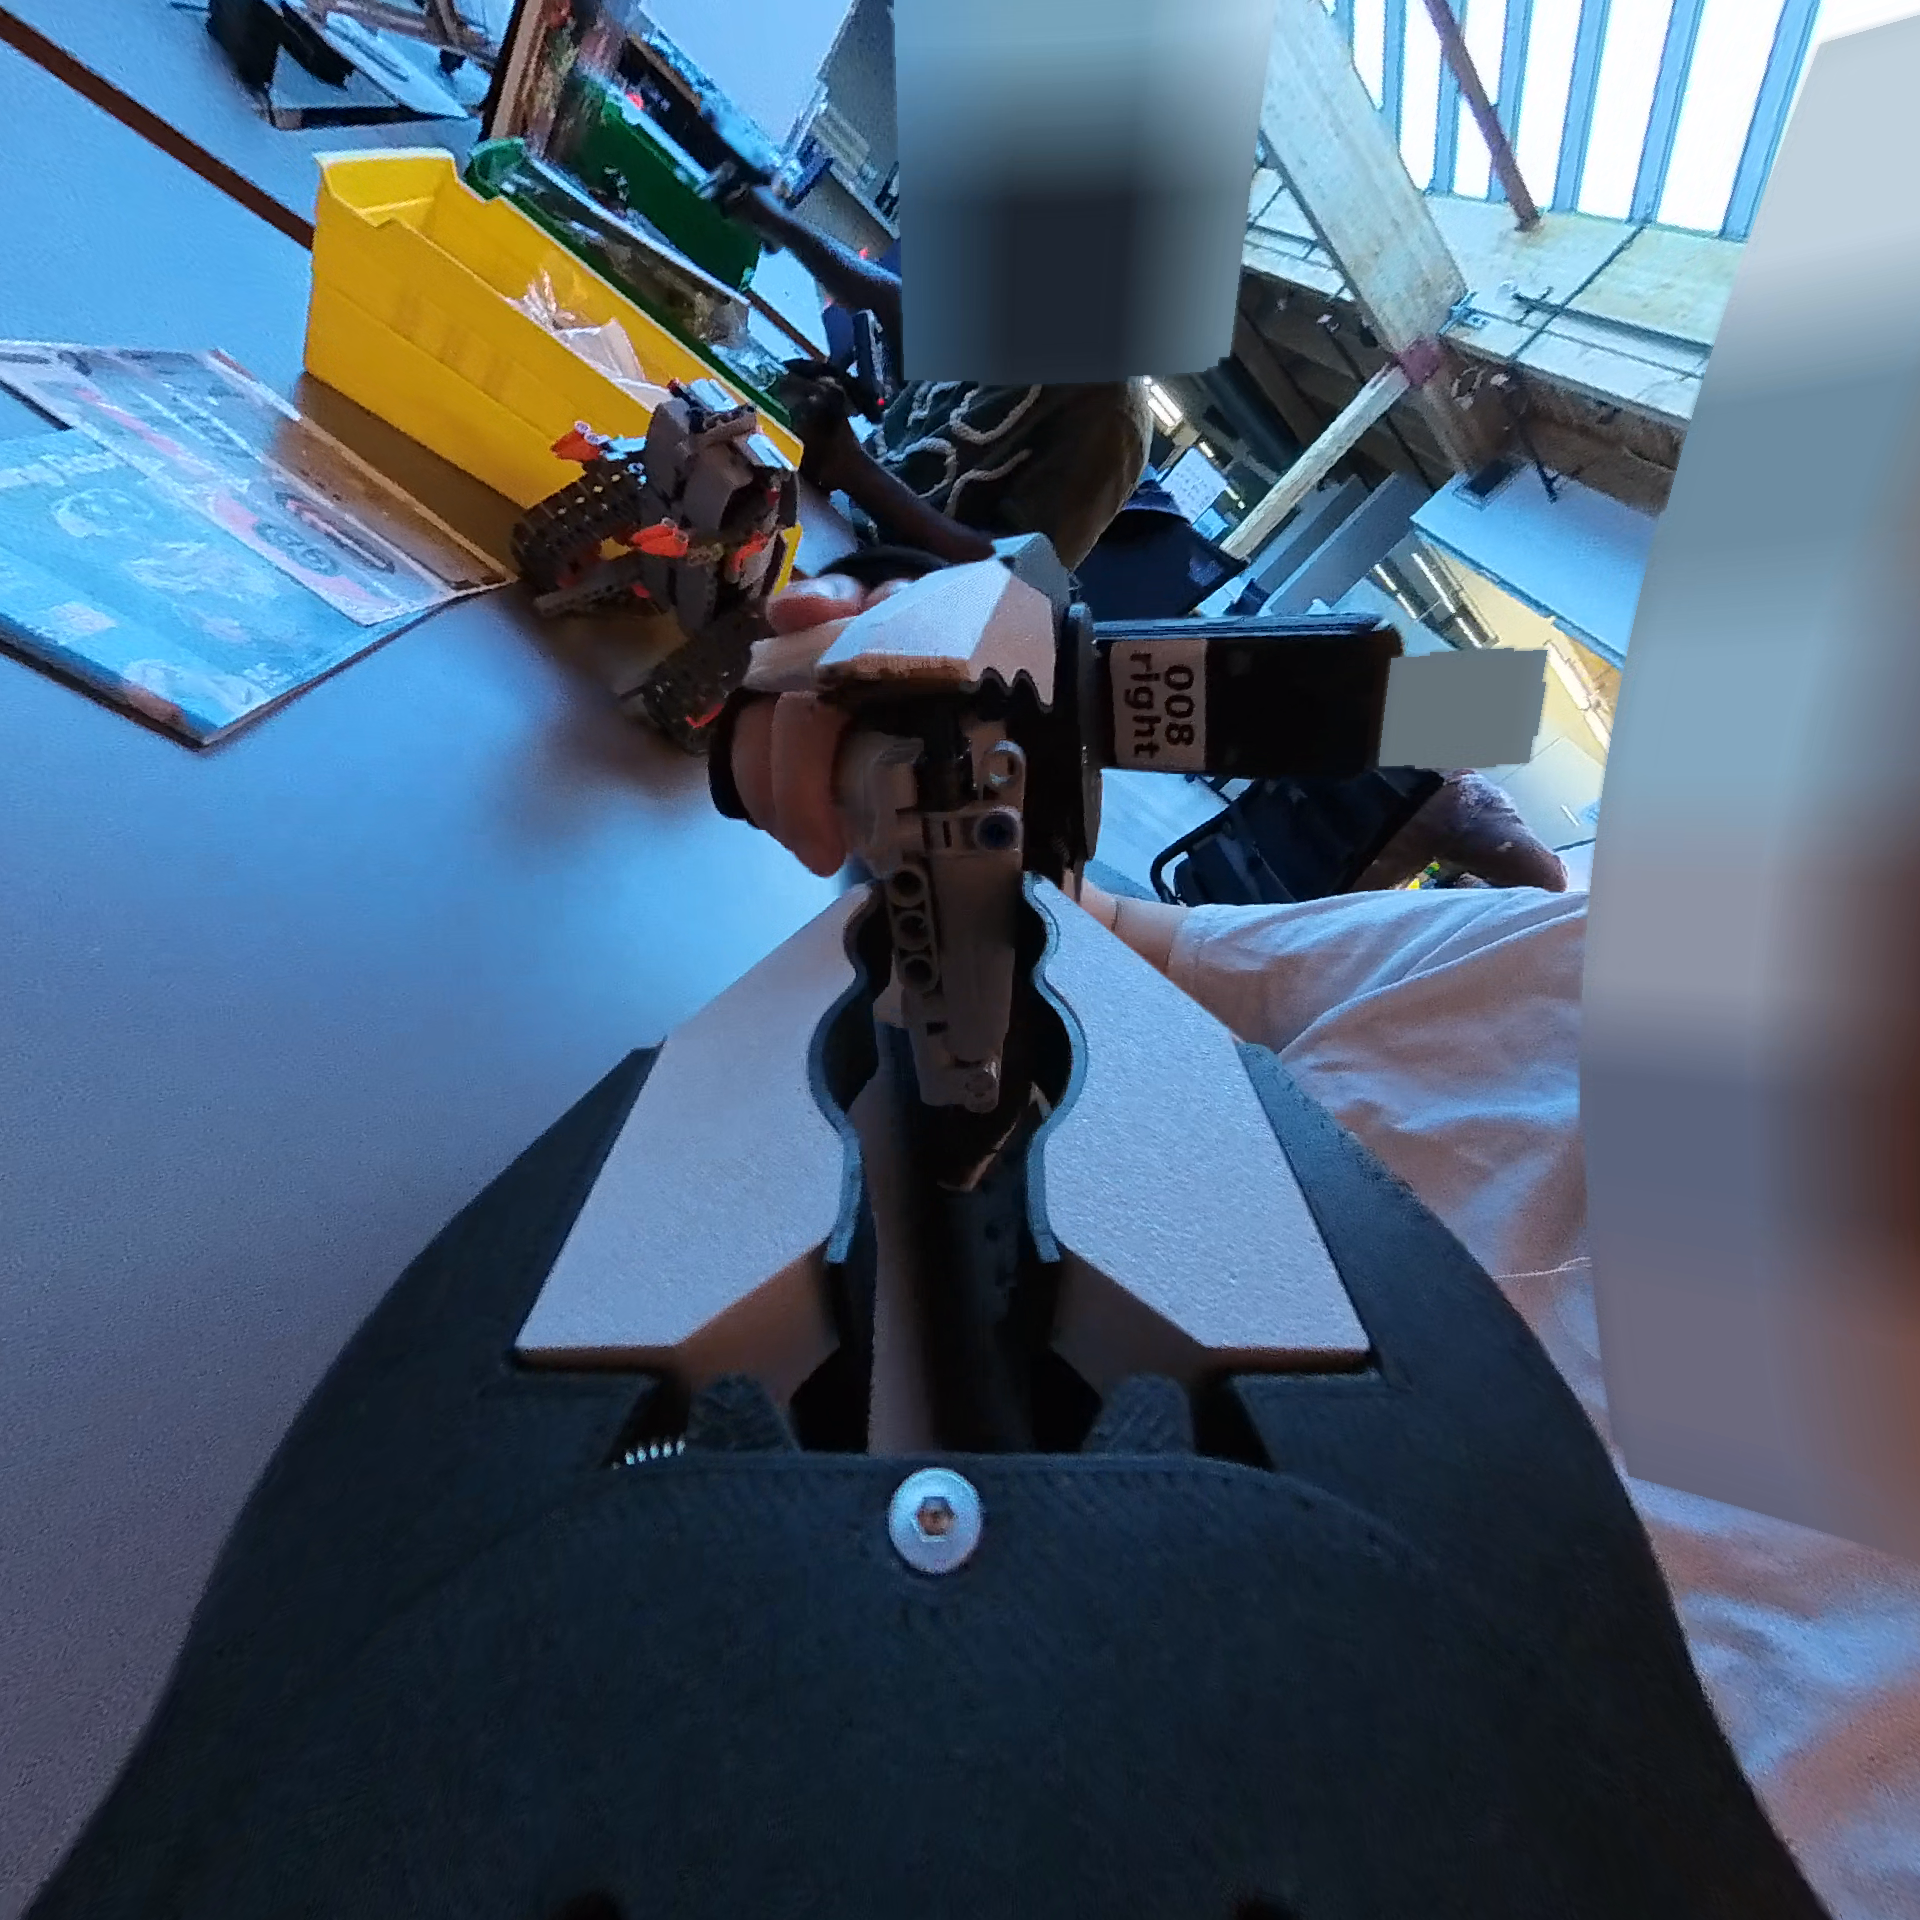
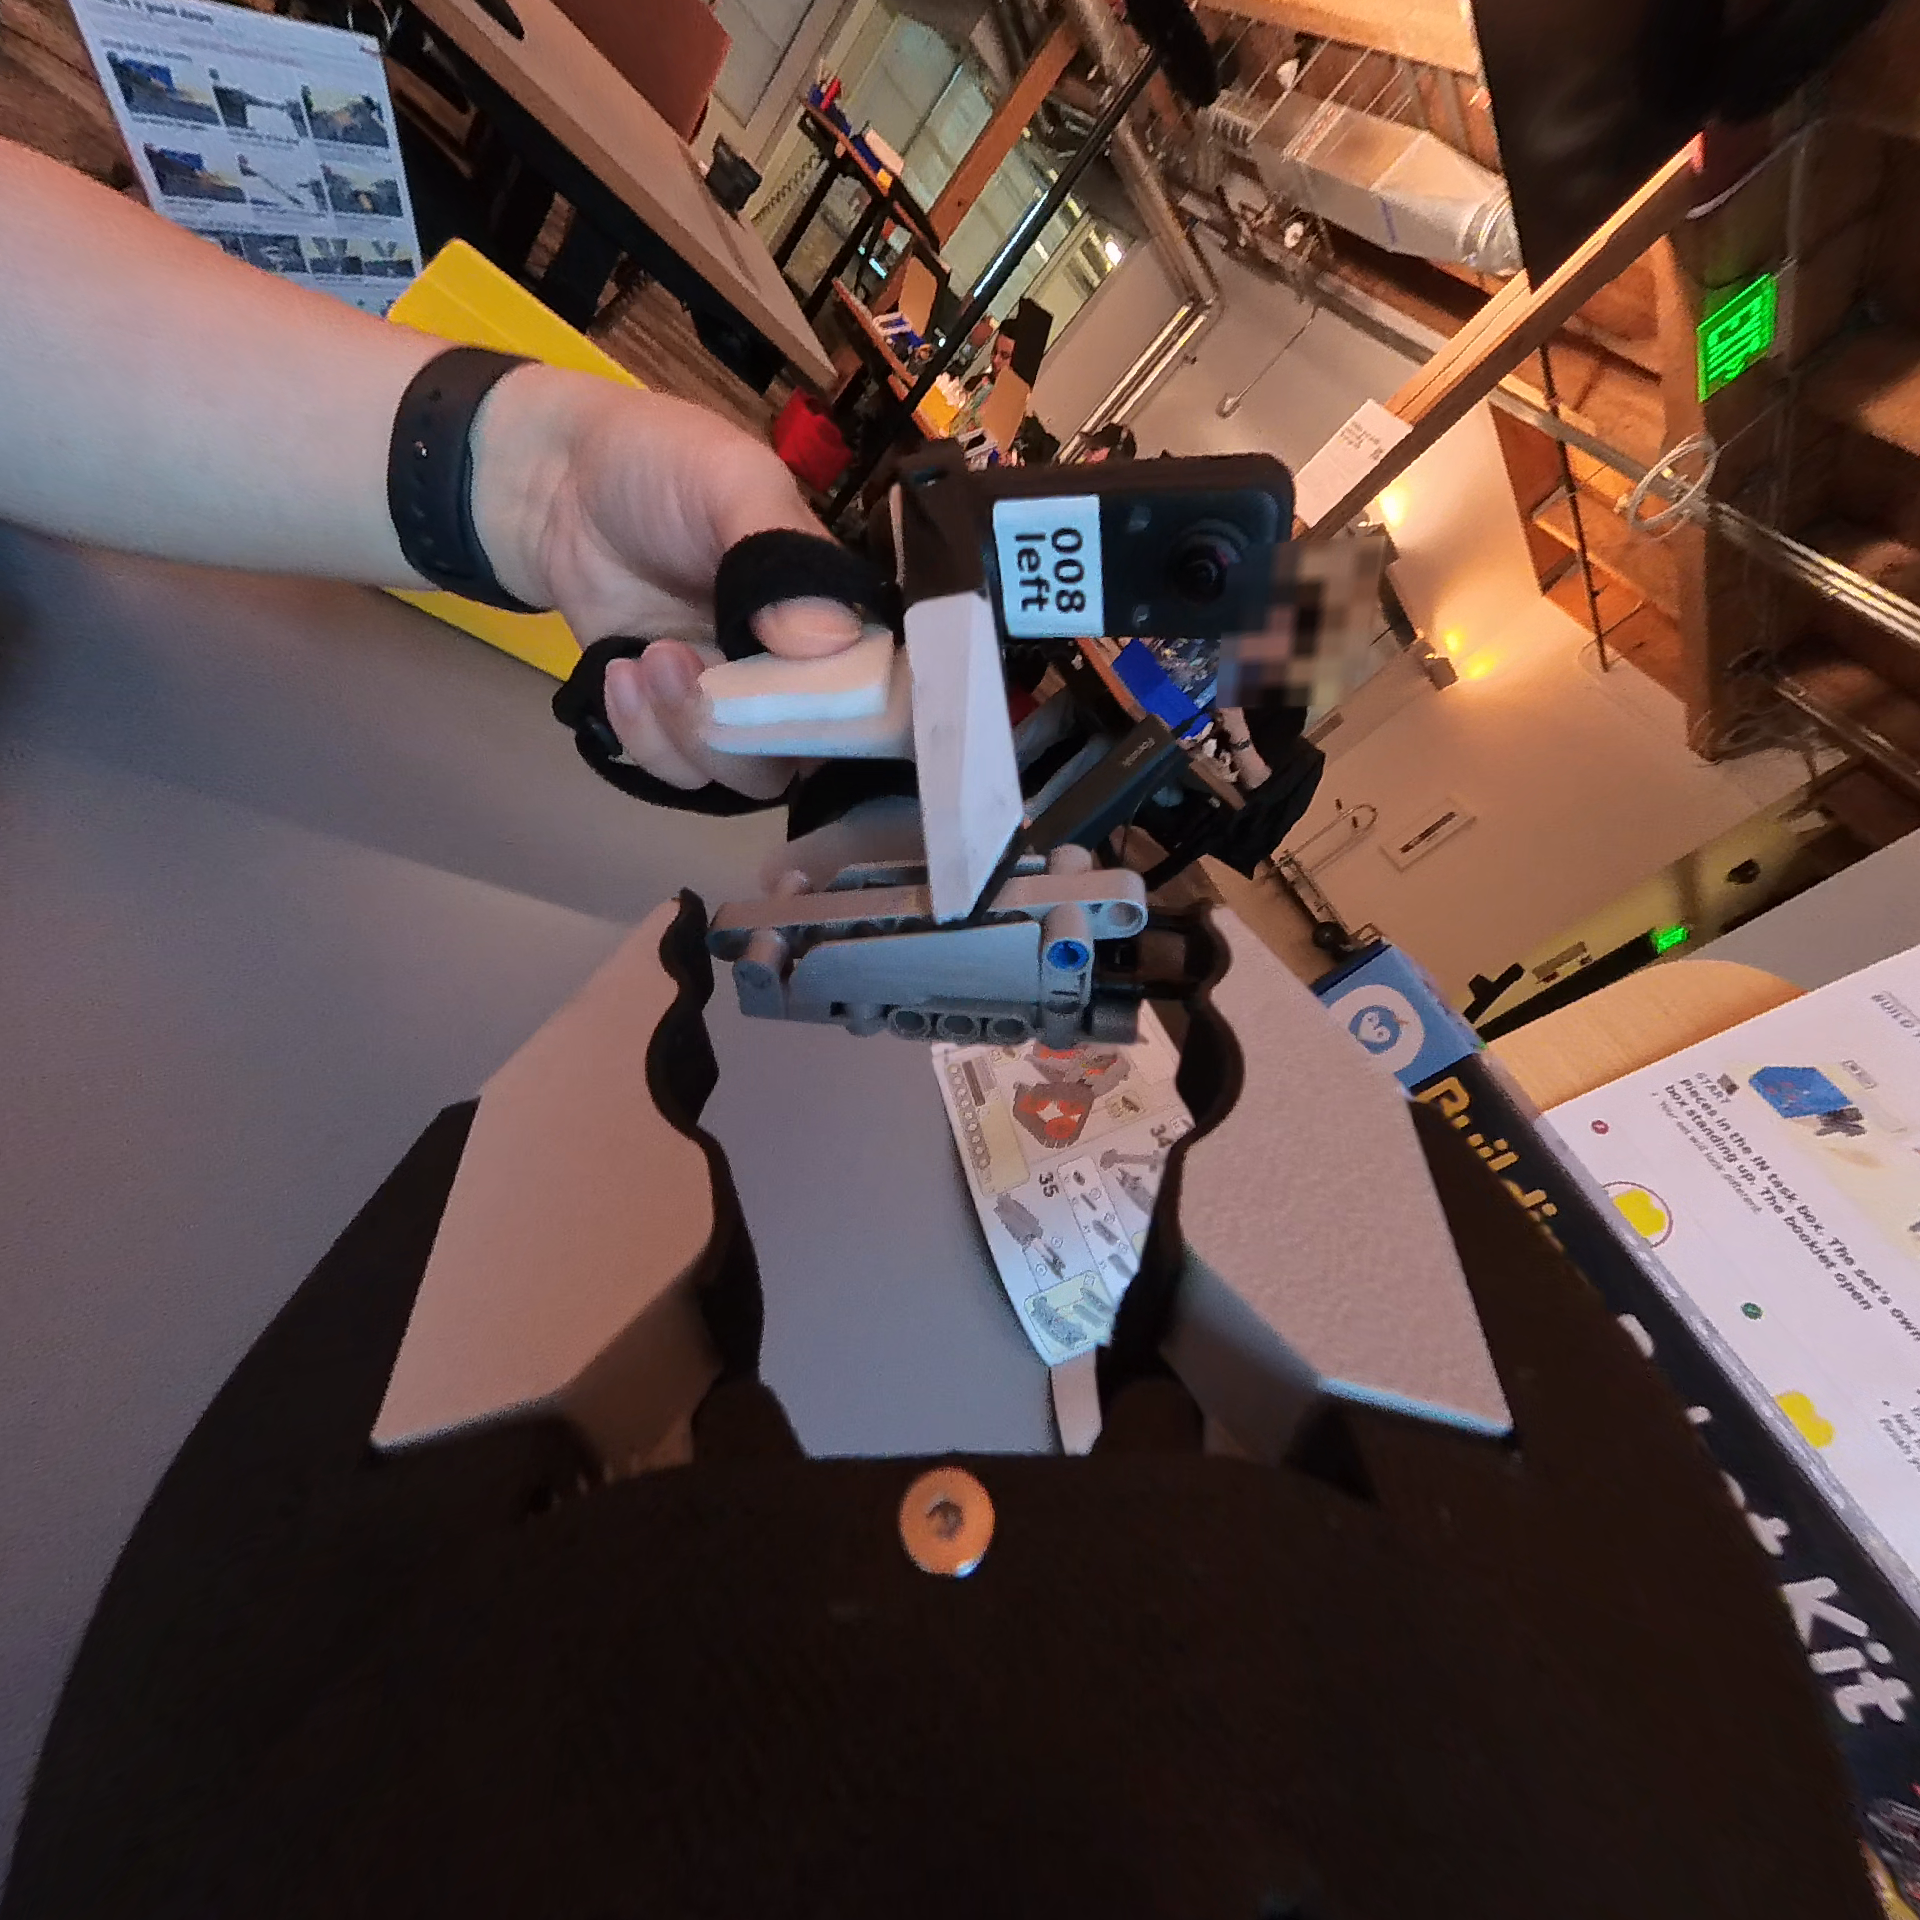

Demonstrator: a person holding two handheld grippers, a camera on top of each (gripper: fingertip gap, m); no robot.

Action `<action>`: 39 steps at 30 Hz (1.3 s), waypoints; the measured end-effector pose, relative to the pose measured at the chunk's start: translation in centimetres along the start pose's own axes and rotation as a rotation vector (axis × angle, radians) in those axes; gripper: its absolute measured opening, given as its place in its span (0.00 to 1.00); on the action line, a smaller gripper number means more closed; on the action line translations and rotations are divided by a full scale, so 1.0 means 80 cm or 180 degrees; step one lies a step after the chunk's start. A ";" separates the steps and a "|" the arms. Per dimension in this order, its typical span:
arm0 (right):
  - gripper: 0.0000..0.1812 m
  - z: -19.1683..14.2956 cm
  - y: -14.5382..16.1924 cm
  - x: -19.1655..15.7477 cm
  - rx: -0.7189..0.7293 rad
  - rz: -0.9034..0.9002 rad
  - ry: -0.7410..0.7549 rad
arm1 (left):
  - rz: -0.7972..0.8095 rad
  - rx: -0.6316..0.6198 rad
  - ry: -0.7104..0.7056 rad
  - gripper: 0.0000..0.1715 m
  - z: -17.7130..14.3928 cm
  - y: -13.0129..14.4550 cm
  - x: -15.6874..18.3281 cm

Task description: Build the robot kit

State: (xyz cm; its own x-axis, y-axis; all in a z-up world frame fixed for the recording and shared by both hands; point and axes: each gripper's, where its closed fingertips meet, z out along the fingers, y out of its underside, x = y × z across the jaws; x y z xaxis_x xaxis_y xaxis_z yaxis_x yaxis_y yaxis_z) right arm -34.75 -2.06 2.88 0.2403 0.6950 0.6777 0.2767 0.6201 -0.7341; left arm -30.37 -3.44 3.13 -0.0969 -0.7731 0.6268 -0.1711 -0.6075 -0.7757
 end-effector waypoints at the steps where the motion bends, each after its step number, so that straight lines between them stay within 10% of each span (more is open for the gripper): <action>1: 0.50 -0.001 -0.002 0.001 0.0019 -0.0005 0.0011 | 0.0043 0.0024 0.0027 0.12 0.000 -0.001 0.002; 39: 0.50 0.000 -0.008 0.021 -0.0085 -0.0046 0.0467 | -0.0093 0.0437 0.0257 0.12 0.002 -0.020 0.008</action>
State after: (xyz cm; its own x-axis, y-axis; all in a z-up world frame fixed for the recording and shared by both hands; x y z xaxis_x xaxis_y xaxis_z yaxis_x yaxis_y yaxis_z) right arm -34.50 -1.26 4.47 0.3688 0.6241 0.6888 0.3054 0.6185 -0.7240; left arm -29.97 -3.02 4.73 -0.1733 -0.7410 0.6487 -0.0400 -0.6529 -0.7564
